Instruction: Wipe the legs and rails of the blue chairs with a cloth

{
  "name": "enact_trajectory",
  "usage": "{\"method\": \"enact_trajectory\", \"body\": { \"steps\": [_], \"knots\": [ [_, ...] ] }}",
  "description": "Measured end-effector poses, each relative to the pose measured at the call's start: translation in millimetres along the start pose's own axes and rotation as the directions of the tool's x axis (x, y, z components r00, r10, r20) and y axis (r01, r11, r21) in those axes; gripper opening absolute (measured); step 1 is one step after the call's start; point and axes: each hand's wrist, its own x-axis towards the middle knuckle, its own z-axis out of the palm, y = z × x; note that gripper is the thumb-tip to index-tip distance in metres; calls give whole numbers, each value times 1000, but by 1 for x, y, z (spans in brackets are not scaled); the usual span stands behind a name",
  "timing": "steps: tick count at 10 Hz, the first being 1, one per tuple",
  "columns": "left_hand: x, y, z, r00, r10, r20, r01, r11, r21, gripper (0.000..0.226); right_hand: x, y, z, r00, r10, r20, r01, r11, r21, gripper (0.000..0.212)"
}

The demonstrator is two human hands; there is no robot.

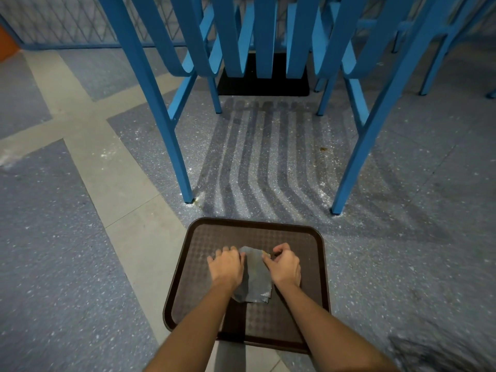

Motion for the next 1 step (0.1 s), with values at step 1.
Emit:
{"method": "enact_trajectory", "body": {
  "steps": [1],
  "knots": [
    [2,3,-15,997,31,-70,-33,999,-25,39,0,-16,-13,999,-33,-42,35,999,42,21]
  ]
}}
